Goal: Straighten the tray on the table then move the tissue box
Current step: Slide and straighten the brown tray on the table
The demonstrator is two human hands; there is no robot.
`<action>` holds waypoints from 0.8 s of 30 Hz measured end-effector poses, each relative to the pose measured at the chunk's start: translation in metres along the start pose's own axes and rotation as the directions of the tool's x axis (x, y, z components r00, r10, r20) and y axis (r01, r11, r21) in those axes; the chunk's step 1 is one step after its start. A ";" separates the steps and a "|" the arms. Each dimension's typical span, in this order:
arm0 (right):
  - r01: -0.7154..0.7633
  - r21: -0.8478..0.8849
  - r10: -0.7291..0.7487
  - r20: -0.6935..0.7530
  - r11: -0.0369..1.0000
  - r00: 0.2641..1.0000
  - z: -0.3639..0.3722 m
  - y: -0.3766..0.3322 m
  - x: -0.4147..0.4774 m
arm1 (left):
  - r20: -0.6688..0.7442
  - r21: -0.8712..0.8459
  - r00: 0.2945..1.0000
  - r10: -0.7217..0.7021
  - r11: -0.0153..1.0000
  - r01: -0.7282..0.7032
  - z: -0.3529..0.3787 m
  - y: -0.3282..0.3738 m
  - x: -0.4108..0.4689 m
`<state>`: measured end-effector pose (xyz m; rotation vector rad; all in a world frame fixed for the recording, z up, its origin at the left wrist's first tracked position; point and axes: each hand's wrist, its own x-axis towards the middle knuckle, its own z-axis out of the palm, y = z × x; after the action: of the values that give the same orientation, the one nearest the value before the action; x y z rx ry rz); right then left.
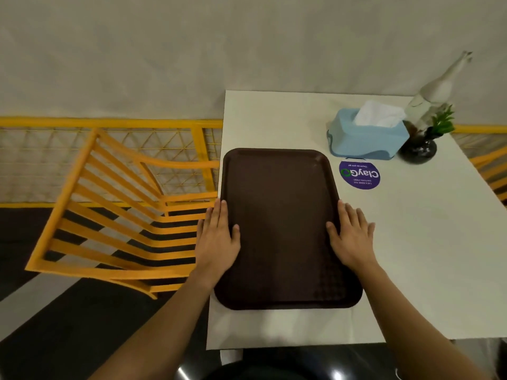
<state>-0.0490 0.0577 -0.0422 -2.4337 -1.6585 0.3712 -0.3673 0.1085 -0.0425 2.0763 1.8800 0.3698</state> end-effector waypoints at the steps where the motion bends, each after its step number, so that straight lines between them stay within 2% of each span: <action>1: -0.005 0.004 0.005 0.011 1.000 1.000 0.000 0.001 0.002 | 0.005 -0.005 1.000 0.004 1.000 -0.004 0.000 0.001 0.003; 8: 0.022 -0.076 -0.016 0.079 0.997 0.997 -0.004 0.012 0.016 | 0.027 -0.017 1.000 -0.007 1.000 0.007 0.002 0.005 0.013; 24: 0.045 -0.036 -0.042 0.098 0.998 0.994 -0.012 0.008 0.027 | 0.051 -0.047 0.999 -0.007 0.999 0.009 -0.006 0.015 0.020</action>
<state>-0.0287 0.0794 -0.0362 -2.4384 -1.7701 0.4624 -0.3542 0.1279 -0.0315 2.0283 1.8325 0.3527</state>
